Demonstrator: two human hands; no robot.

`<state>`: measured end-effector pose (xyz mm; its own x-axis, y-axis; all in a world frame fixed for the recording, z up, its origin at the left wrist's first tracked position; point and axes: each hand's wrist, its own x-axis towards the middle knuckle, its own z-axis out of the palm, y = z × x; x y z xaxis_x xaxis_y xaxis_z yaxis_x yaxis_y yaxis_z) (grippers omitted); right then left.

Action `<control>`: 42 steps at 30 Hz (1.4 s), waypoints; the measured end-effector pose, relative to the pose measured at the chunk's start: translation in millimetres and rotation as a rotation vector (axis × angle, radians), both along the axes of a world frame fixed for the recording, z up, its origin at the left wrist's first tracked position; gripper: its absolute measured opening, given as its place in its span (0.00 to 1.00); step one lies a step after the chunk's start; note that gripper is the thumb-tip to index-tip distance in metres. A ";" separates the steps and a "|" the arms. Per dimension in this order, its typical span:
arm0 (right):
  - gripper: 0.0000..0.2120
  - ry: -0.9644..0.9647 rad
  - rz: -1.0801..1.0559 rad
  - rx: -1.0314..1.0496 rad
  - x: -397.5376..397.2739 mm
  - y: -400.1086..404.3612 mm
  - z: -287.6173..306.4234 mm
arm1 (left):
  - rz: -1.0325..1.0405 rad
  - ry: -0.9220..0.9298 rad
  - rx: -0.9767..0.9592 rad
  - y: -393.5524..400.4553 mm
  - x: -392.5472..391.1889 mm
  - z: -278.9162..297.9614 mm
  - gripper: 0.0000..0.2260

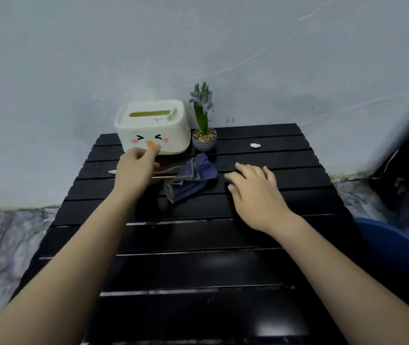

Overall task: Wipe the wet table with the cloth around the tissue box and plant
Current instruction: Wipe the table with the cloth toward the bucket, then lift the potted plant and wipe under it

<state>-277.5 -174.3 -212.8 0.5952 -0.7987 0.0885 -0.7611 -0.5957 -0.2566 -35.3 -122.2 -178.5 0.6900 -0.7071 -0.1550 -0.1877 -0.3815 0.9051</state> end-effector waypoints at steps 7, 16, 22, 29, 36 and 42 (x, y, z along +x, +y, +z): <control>0.17 0.011 0.004 0.002 10.4 0.8 -9.2 | -0.444 -0.321 0.128 4.9 -26.8 -19.2 0.34; 0.14 -0.011 0.001 -0.075 12.6 -4.8 -12.4 | -0.023 -0.496 0.047 5.4 -1.7 -26.9 0.15; 0.10 -0.072 -0.036 -0.160 28.0 -15.7 -12.1 | -0.505 -0.751 -0.147 10.2 -26.3 -44.1 0.22; 0.18 -0.189 -0.014 -0.161 69.2 -45.9 3.3 | -0.660 -0.923 0.163 9.1 -35.6 -68.2 0.34; 0.21 -0.194 0.040 0.106 106.1 -95.8 6.3 | -0.638 -0.896 0.133 9.4 -37.8 -67.4 0.29; 0.20 -0.281 0.069 0.181 103.0 -109.4 7.4 | -0.537 -0.966 0.179 -4.6 -50.8 -63.7 0.34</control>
